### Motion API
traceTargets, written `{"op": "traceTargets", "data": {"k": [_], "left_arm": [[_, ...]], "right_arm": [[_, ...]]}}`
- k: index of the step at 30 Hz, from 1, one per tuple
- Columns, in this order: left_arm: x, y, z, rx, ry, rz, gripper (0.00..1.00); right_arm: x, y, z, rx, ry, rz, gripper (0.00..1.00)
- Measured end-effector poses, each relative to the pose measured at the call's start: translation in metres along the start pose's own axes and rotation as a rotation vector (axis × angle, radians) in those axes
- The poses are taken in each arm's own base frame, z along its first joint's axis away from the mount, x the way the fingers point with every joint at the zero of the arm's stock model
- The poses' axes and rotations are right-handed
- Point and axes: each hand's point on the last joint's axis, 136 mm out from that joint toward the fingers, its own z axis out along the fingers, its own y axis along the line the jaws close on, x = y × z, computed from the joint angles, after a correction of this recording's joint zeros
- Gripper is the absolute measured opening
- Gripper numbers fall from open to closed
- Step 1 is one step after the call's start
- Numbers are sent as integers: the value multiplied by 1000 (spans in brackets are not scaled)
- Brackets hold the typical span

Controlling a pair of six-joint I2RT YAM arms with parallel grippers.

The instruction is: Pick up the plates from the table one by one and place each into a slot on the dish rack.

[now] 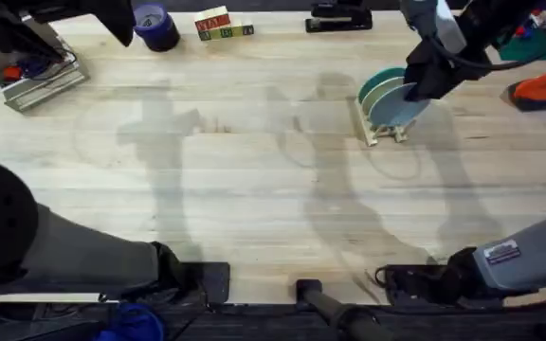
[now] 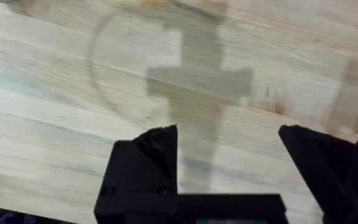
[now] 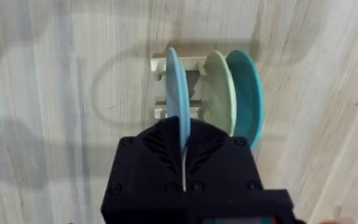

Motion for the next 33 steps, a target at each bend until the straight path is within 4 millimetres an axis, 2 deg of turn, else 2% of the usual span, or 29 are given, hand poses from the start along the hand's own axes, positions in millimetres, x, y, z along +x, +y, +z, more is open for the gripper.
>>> {"op": "traceTargets", "data": {"k": [8,17,33], "left_arm": [[0,0,0,0,-1,0,995],[0,0,0,0,0,0,995],[0,0,0,0,0,0,995]], "right_arm": [[1,1,3,-13,-1,3,31],[7,-2,29,-89,-7,22,31],[11,0,28,-95,-8,41,31]]}}
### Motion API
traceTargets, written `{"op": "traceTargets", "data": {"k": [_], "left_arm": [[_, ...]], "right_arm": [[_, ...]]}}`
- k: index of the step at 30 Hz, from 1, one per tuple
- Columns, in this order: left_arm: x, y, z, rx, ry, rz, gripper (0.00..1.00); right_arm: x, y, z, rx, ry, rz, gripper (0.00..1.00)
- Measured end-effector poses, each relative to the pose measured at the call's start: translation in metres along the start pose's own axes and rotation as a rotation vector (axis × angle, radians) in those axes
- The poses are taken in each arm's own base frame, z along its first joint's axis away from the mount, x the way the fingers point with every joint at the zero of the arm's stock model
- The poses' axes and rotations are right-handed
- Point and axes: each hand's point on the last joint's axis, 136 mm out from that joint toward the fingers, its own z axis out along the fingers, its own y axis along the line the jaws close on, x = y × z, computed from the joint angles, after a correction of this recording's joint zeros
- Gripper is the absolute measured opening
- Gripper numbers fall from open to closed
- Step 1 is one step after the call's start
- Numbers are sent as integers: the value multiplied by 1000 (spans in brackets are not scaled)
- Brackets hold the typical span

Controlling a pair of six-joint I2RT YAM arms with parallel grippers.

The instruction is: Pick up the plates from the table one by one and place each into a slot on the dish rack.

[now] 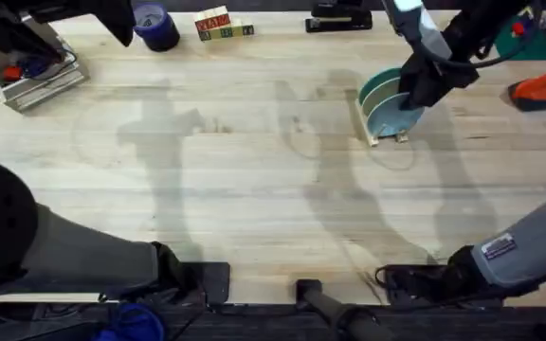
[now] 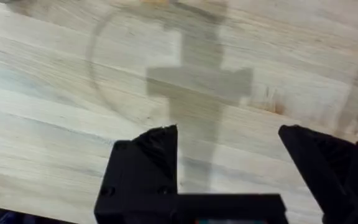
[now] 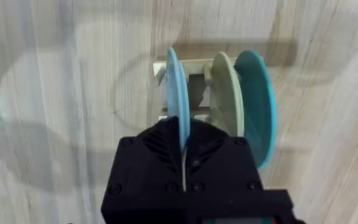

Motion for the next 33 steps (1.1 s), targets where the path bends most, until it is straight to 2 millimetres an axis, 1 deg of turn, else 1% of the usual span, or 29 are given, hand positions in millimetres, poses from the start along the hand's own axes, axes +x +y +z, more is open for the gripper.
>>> {"op": "traceTargets", "data": {"k": [5,11,13,15,16,17,22,28,33], "left_arm": [[0,0,0,0,0,-1,996],[0,0,0,0,0,0,994],[0,0,0,0,0,0,995],[0,0,0,0,0,0,995],[0,0,0,0,0,0,993],[0,0,0,0,0,0,995],[0,0,0,0,0,0,995],[0,0,0,0,0,0,995],[0,0,0,0,0,0,995]], "right_arm": [[5,2,-1,-6,-2,16,31],[5,3,-1,-8,-2,19,41],[5,3,-1,-10,-2,22,143],[5,4,-1,-11,-2,25,182],[5,4,-1,-12,-2,26,231],[5,4,-1,-12,-2,27,259],[5,4,-1,-12,-2,27,266],[5,5,-1,-15,-3,31,313],[5,5,-1,-15,-3,31,313]]}}
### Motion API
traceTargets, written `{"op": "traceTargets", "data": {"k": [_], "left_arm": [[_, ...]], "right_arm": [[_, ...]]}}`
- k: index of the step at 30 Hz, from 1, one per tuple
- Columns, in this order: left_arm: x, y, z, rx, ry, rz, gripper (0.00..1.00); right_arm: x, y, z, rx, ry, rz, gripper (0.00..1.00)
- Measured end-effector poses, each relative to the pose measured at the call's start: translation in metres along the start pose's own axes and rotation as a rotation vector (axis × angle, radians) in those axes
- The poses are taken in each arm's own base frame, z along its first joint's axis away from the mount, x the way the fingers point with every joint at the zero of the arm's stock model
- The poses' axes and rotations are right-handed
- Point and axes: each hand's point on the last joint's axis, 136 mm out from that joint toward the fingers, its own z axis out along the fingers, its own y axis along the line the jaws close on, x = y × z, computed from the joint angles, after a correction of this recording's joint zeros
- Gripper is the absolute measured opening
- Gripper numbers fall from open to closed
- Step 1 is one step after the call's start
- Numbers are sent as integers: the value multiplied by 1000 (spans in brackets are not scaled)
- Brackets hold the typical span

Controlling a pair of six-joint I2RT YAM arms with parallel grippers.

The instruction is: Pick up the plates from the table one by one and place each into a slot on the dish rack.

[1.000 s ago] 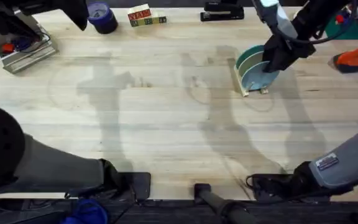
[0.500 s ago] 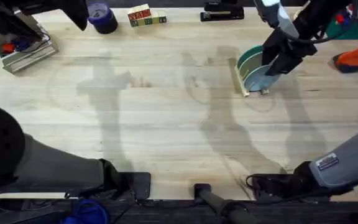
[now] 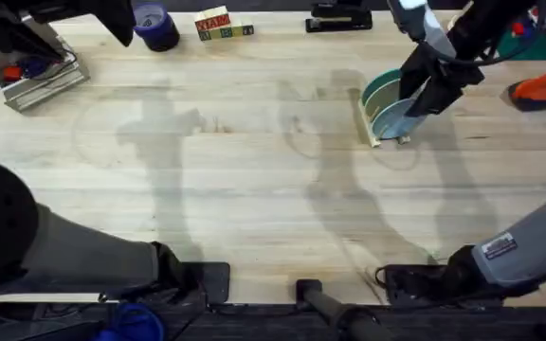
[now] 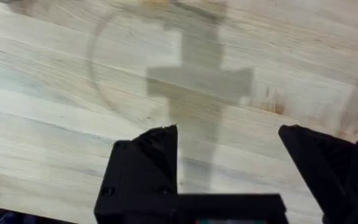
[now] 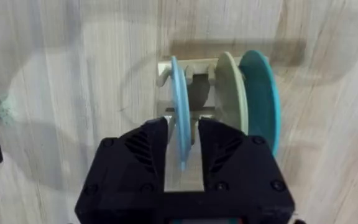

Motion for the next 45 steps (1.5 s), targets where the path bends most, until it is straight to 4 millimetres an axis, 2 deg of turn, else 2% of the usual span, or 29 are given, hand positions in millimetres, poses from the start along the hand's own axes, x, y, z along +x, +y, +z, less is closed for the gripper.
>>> {"op": "traceTargets", "data": {"k": [11,18,26,34,40,41,42,45], "left_arm": [[0,0,0,0,0,0,995],[0,0,0,0,0,0,995],[0,0,0,0,0,0,995],[0,0,0,0,0,0,995],[0,0,0,0,0,0,995],[0,0,0,0,0,0,995],[0,0,0,0,0,0,995],[0,0,0,0,0,0,995]], "right_arm": [[0,-3,-3,25,2,-6,313],[-8,1,-31,121,8,-29,313],[-11,5,-46,171,11,-42,314],[-19,16,-73,263,16,-64,307],[-20,18,-79,283,18,-69,310],[-20,19,-79,282,17,-66,338],[-21,19,-79,282,17,-65,449],[-21,20,-81,288,17,-66,907]]}}
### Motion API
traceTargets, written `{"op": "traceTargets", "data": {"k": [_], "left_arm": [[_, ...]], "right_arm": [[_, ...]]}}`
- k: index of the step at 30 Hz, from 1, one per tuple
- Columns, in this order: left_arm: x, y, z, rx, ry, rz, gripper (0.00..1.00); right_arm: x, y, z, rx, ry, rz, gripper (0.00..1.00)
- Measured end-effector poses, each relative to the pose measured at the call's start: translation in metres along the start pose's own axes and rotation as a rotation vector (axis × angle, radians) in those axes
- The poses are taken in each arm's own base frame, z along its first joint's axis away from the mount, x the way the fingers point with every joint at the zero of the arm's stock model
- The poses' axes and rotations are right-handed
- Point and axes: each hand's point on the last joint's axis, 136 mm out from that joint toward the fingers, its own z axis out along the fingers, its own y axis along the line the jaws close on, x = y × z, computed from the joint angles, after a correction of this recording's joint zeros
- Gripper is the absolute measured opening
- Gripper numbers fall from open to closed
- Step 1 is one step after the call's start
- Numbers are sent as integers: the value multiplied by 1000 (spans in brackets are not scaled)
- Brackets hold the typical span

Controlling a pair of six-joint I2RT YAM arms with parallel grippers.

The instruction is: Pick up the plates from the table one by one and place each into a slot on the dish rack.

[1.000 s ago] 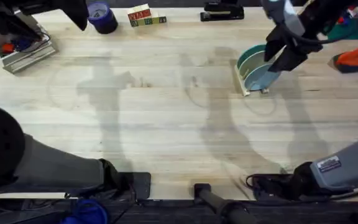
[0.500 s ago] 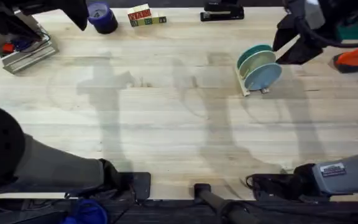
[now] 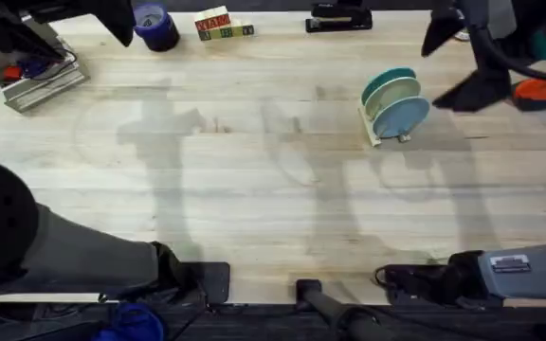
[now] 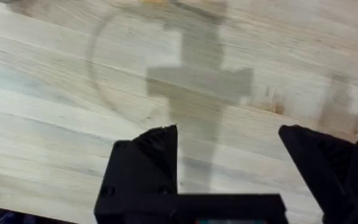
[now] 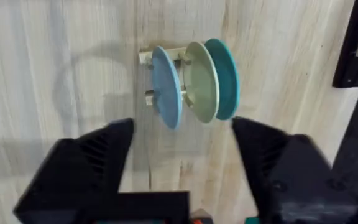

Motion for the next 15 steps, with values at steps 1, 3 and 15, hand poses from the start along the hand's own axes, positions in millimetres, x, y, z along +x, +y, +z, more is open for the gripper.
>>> {"op": "traceTargets", "data": {"k": [1,3,15], "left_arm": [[0,0,0,0,-1,0,994],[0,0,0,0,0,0,993],[0,0,0,0,0,0,995]], "right_arm": [[0,0,-1,3,0,-2,966],[-1,1,-4,9,0,-3,991],[-27,5,-12,27,-58,149,994]]}}
